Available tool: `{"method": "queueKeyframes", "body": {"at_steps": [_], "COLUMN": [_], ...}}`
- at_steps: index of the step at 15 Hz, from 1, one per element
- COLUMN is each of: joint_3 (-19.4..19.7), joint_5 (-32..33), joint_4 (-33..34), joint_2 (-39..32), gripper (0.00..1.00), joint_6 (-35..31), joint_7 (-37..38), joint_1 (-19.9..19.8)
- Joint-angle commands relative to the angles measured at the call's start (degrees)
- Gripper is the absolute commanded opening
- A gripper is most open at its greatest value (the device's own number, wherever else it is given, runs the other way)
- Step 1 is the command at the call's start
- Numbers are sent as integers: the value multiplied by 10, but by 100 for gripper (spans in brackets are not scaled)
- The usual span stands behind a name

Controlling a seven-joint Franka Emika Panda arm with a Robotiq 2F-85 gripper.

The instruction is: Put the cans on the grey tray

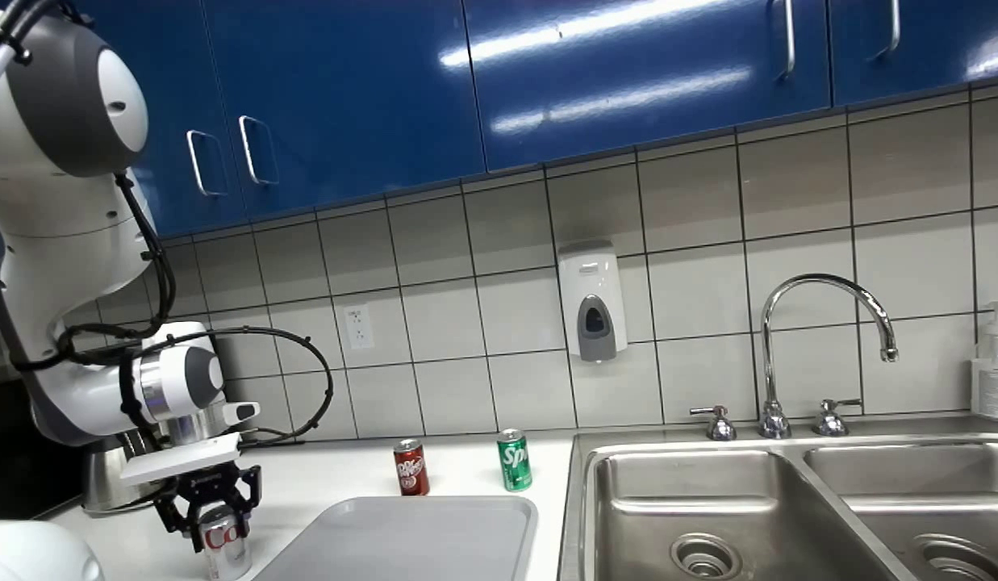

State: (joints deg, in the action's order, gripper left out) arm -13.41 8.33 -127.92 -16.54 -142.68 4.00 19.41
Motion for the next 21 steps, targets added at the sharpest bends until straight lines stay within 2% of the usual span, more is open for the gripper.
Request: {"method": "queueKeyframes", "body": {"at_steps": [1, 9, 21], "joint_3": [-3, 6, 28], "joint_5": [2, 26, 46], "joint_4": [-17, -24, -82], "joint_2": [25, 70, 122], "gripper": [38, 38, 38], "joint_6": [-2, 4, 6], "joint_7": [11, 34, 81], "joint_1": [1, 2, -19]}}
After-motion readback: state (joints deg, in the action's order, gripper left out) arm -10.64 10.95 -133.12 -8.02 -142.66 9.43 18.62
